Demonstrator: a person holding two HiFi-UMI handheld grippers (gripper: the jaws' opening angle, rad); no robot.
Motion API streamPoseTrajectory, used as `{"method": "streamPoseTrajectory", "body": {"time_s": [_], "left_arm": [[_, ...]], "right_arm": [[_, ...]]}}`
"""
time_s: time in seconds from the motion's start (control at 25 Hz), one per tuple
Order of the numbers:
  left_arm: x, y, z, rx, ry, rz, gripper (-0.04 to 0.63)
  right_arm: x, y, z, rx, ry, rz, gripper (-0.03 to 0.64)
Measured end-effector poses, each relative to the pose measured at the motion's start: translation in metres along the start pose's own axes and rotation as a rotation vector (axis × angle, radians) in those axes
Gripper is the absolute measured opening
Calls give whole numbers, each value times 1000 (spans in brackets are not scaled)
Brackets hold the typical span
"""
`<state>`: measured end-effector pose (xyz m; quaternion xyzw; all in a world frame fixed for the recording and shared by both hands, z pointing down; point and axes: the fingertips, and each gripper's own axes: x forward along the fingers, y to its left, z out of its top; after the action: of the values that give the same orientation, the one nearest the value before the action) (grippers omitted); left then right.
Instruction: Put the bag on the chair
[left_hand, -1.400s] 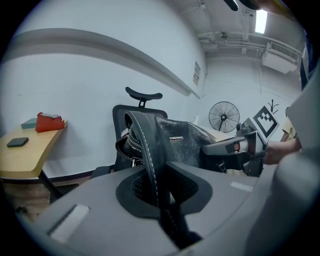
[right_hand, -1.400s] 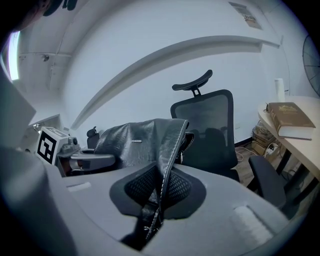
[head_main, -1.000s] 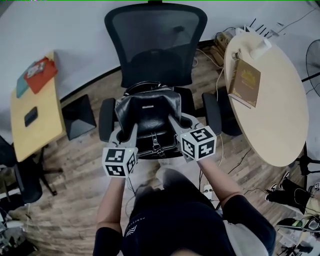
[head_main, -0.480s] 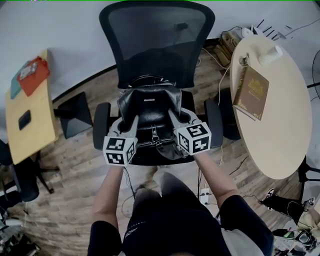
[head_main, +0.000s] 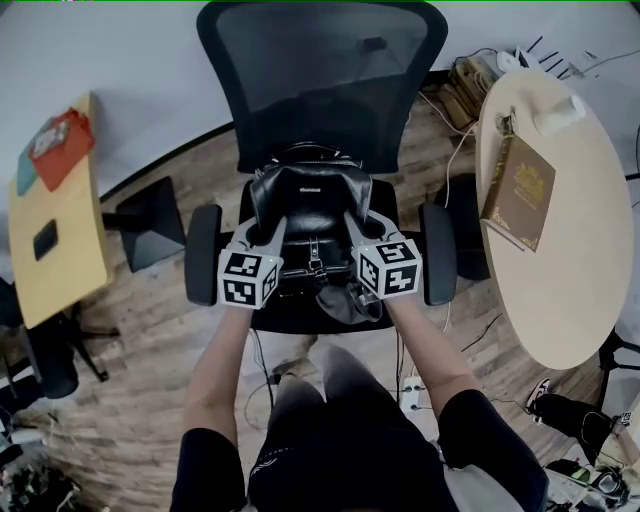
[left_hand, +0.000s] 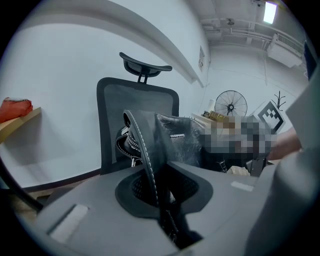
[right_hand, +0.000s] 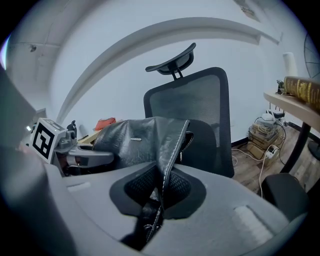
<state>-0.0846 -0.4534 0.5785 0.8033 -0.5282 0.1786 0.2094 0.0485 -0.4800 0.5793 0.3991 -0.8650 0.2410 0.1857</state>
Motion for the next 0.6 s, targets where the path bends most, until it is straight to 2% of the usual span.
{"method": "streamPoseTrajectory", "body": {"time_s": [0.28,0.6], "left_arm": [[19,17,-18,-12,14,8,72],[26,36,-37,-70,23,28,100]], "right_arm": [[22,-5,-14,15,7,-5,34],[37,-1,-26,16,18,-2,37]]}}
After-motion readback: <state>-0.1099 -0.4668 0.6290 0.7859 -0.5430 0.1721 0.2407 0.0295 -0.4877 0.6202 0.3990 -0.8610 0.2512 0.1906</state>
